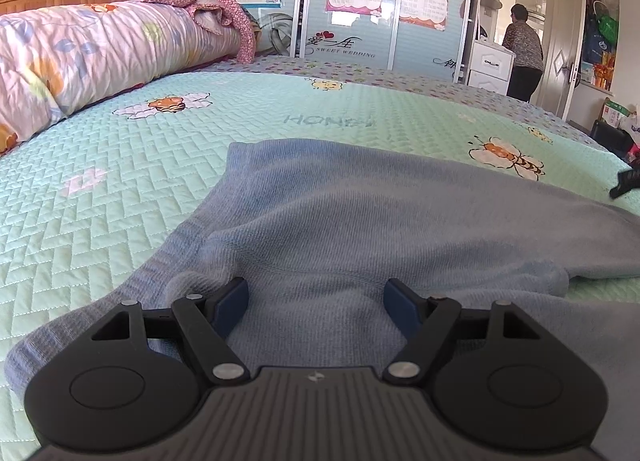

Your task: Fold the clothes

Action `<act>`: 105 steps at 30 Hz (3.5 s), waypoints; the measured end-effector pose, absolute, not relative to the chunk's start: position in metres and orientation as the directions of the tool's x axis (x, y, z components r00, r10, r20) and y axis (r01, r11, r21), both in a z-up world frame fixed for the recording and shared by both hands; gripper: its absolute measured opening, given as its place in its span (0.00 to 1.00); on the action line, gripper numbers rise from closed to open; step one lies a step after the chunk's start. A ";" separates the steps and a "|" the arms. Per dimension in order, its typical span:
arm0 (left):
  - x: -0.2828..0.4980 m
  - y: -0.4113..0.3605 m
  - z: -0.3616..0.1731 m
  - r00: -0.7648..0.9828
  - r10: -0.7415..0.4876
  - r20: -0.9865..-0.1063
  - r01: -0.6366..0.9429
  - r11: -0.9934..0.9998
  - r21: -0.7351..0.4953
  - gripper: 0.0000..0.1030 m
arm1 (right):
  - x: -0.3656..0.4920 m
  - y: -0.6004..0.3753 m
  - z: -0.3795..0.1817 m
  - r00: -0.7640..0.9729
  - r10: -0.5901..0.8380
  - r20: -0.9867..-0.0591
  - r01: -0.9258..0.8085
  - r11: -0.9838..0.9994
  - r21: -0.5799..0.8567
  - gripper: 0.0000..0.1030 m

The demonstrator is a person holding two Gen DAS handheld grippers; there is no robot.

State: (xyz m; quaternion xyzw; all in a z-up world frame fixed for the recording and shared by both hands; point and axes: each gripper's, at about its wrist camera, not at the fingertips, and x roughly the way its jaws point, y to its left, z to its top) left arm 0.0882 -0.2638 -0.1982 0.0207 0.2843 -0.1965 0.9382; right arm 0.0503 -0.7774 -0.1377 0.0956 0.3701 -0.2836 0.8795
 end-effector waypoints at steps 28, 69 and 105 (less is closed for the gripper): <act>0.028 -0.211 -0.171 0.772 -0.367 -0.519 0.283 0.930 -0.236 0.76 | 0.157 -0.344 -0.142 0.563 0.277 -0.779 -0.437 0.899 0.003 0.96; 0.086 -0.237 -0.164 0.611 -0.342 -0.714 0.364 0.922 -0.131 0.75 | -0.112 -0.447 -0.169 0.710 -0.052 -0.702 0.087 0.996 0.014 1.00; 0.035 -0.345 -0.126 0.644 -0.391 -0.658 0.467 0.882 -0.067 0.81 | -0.336 -0.740 -0.194 0.740 -0.434 -0.514 0.661 0.331 0.673 0.85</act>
